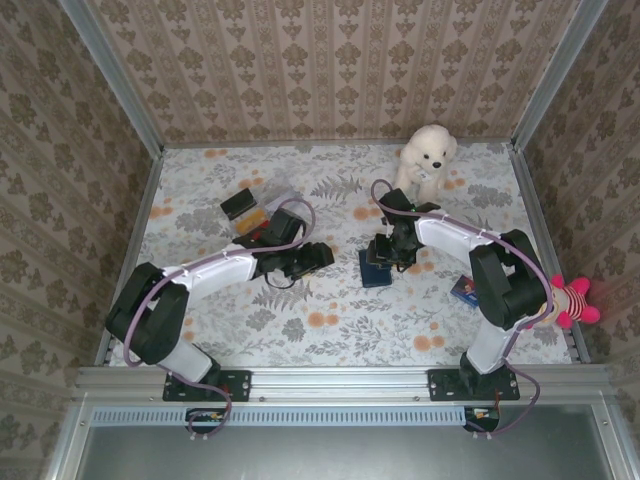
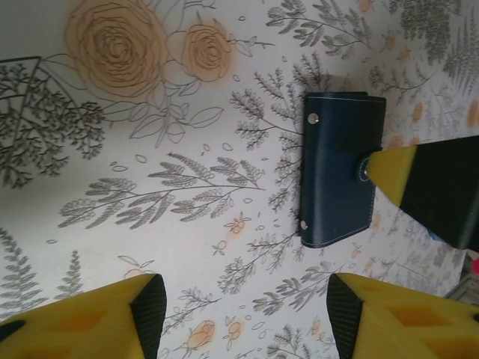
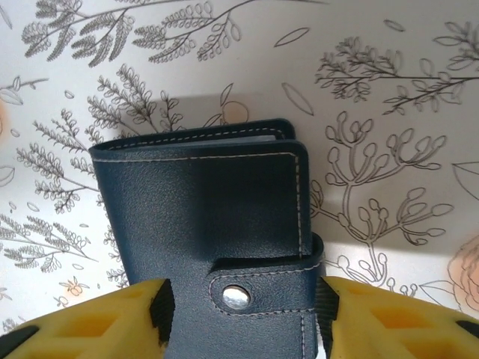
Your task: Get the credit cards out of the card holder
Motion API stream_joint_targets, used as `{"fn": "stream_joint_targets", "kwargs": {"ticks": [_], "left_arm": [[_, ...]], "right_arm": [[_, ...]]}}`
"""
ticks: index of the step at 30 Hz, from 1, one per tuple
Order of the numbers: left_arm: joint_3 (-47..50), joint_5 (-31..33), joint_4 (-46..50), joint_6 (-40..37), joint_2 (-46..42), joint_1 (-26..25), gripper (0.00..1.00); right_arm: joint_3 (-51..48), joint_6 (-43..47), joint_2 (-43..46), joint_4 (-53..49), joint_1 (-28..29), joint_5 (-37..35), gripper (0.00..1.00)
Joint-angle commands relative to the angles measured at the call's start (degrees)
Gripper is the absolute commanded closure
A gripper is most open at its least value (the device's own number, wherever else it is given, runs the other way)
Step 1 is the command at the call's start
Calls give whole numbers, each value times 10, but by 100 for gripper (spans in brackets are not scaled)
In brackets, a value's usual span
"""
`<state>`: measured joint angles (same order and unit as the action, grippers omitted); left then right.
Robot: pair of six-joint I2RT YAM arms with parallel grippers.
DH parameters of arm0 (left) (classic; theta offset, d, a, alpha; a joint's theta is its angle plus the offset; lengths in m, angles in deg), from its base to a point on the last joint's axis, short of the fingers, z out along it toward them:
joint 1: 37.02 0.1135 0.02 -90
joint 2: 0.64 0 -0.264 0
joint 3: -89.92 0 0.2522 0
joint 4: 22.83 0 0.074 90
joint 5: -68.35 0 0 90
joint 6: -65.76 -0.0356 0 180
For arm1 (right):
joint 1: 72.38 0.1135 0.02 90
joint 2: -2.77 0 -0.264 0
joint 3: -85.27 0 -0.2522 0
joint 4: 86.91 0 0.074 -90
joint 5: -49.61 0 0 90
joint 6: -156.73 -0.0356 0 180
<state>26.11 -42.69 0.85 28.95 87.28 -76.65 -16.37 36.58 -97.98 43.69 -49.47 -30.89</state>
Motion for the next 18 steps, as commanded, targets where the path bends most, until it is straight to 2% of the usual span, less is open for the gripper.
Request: {"fn": "stream_joint_targets", "kwargs": {"ticks": [1, 10, 18], "left_arm": [[9, -25, -29, 14, 11, -8, 41], [41, -29, -92, 54, 30, -14, 48], [66, -21, -117, 77, 47, -16, 51]], "right_arm": [[-21, 4, -8, 13, 2, 36, 51], [-32, 11, -10, 36, 33, 99, 53], [-12, 12, -34, 45, 84, 116, 54]]}}
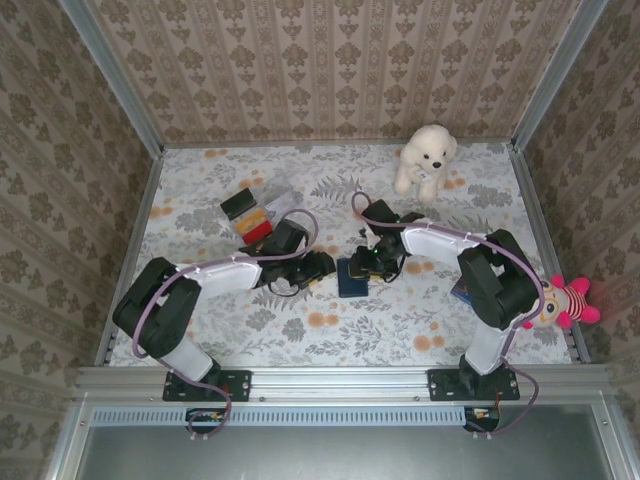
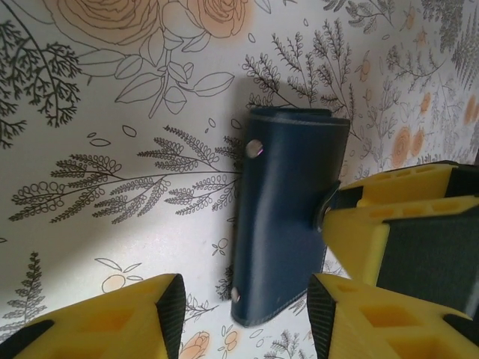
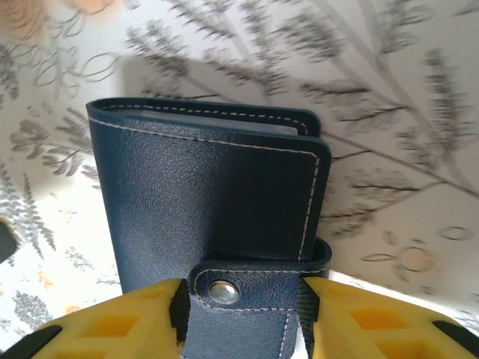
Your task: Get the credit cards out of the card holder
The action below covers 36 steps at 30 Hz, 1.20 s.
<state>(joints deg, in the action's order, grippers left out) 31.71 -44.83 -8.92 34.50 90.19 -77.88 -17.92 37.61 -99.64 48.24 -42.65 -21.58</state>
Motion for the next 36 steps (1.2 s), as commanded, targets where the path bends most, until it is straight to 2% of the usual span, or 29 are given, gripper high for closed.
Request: {"fn": "stream_joint_targets", "kwargs": {"ticks": [1, 4, 9, 14, 22, 28, 31, 36], "left_arm": [[10, 9, -19, 30, 21, -6, 52], [-1, 26, -24, 34, 36, -22, 52], [-25, 9, -33, 37, 72, -37, 52], [-12, 6, -58, 49, 70, -37, 54], [10, -19, -112, 59, 68, -33, 64], [40, -42, -209, 89, 63, -29, 71], [41, -42, -212, 87, 58, -28, 80], [43, -41, -209, 75, 47, -27, 87]], "right_arm": [[1, -2, -16, 8, 22, 25, 55], [1, -7, -13, 16, 29, 17, 55], [10, -1, -18, 9, 28, 7, 55], [6, -6, -24, 16, 28, 7, 56], [1, -9, -30, 23, 25, 10, 58], [-10, -28, 5, 43, 19, 26, 56], [-8, -35, 28, 39, 16, 15, 55], [-15, -35, 65, 27, 15, -15, 52]]}}
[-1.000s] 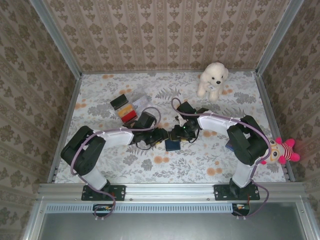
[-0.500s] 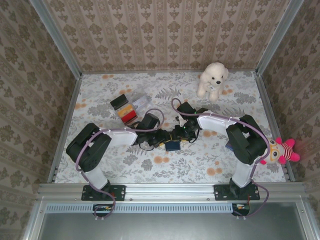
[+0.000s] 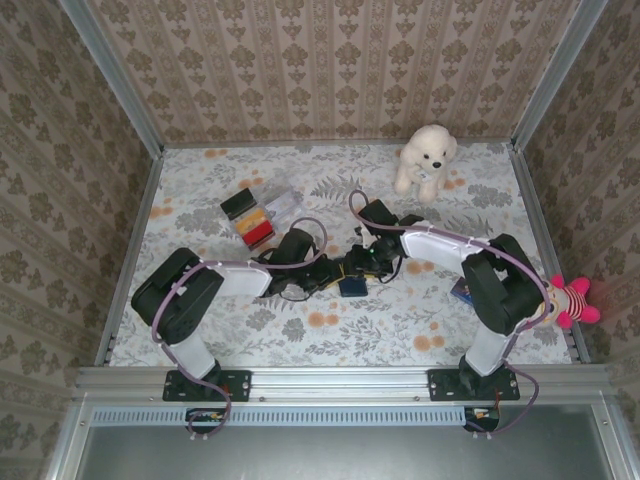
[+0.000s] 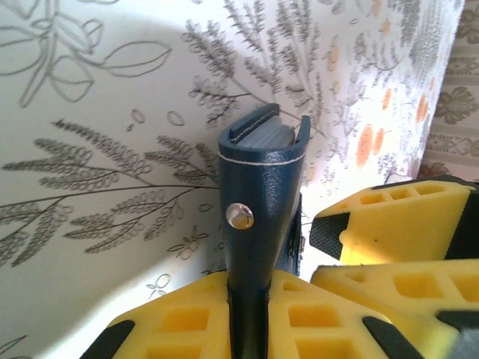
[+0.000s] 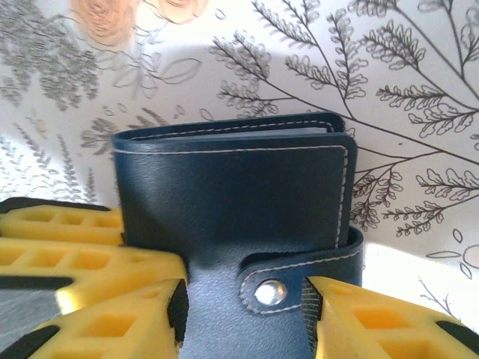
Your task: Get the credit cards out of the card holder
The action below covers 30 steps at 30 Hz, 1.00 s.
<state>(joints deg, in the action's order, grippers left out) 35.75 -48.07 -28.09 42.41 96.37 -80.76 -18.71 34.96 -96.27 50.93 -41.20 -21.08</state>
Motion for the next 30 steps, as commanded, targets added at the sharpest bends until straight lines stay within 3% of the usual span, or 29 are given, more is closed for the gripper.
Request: {"fn": "stream_joint_targets", "kwargs": {"ticks": [1, 5, 24, 30], "left_arm": [[3, -7, -16, -5, -17, 2, 88], [5, -7, -15, -6, -21, 2, 92], [-3, -11, -1, -13, -25, 2, 95], [-10, -11, 17, -19, -26, 2, 96]], "right_arm": [[-7, -7, 37, -7, 0, -32, 52], [-6, -4, 44, -21, -1, -58, 52], [24, -3, -24, -51, 11, -43, 57], [28, 10, -31, -81, 14, -120, 52]]}}
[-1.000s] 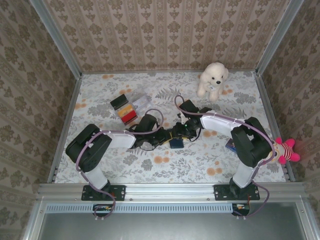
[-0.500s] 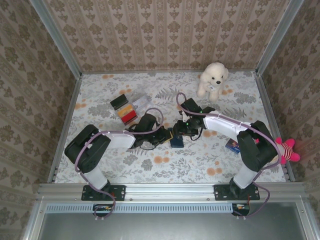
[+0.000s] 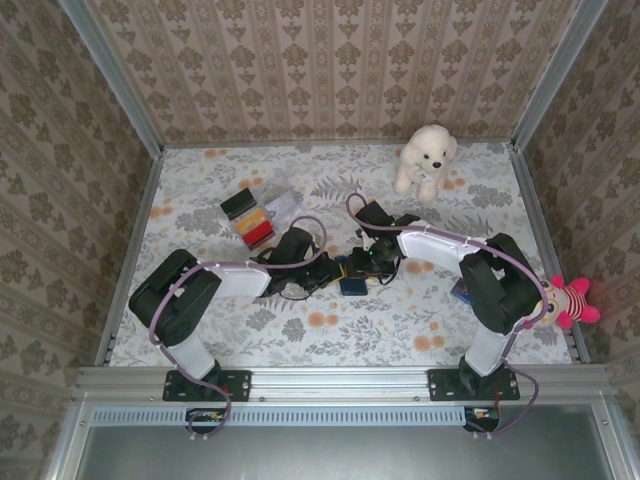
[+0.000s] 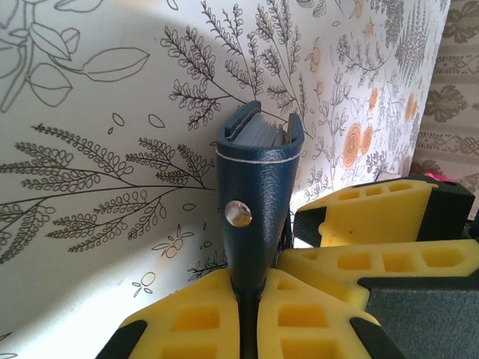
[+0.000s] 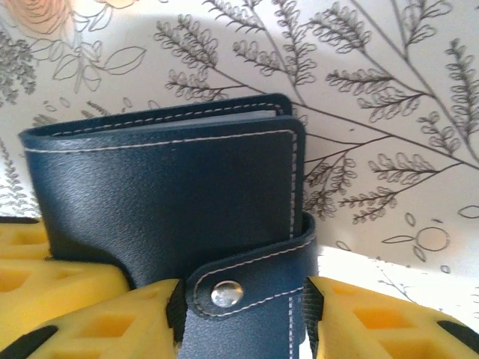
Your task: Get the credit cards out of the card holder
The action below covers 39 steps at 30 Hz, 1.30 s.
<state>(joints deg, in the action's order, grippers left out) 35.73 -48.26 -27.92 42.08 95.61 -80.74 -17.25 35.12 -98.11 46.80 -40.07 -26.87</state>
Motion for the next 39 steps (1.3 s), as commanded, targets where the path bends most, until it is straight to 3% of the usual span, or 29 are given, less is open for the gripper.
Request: {"fn": "stream_joint_targets", "kwargs": {"ticks": [1, 6, 14, 17, 23, 29, 39], "left_arm": [[-12, -8, 22, -16, -19, 2, 96], [-11, 7, 55, -21, -28, 6, 99], [-7, 15, 80, -28, -39, 11, 100], [-18, 9, 91, -35, -37, 10, 100], [-38, 7, 118, -51, -29, 10, 99], [-40, 3, 119, -49, -23, 10, 96], [-53, 20, 165, -72, -45, 10, 67]], "right_arm": [[13, 10, -13, -46, 2, -75, 52], [3, 10, 3, -73, -7, -139, 54], [1, -14, 24, -94, -19, -181, 57], [2, -15, 34, -80, -19, -154, 57], [2, -5, 24, -26, -19, -19, 57], [6, 6, 6, -19, -19, -9, 65], [10, 8, -20, -17, -19, -18, 78]]}}
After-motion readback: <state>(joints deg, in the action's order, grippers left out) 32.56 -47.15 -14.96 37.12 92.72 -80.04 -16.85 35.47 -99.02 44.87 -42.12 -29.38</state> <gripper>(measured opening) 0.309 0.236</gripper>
